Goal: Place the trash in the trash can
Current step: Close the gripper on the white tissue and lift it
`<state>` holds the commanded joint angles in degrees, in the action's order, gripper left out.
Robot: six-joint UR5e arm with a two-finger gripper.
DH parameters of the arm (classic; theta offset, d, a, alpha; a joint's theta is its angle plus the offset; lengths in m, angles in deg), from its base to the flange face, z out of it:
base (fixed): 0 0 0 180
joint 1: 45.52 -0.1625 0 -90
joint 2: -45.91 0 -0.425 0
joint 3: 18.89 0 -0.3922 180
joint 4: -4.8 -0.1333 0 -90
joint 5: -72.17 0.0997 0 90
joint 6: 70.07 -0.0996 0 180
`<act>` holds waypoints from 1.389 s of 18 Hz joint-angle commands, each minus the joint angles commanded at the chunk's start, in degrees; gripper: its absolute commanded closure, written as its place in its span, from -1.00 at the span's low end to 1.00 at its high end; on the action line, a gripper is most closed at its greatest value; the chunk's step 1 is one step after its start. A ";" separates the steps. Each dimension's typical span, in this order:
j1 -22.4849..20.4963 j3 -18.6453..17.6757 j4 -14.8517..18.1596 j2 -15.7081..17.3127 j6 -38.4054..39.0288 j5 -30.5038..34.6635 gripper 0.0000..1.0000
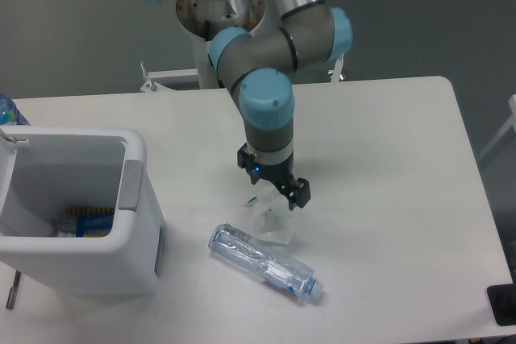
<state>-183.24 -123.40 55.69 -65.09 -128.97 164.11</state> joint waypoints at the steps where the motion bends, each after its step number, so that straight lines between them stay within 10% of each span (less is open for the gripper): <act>1: 0.00 -0.08 -0.09 -0.35 1.31 0.00 -1.00; 4: 0.44 0.18 -0.18 -1.58 4.66 0.17 -0.93; 10: 0.44 0.35 -0.09 -1.41 7.13 0.26 1.00; 25: -2.89 5.17 4.48 8.34 4.75 -8.50 1.00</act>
<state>-186.13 -118.22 60.17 -56.75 -124.22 155.61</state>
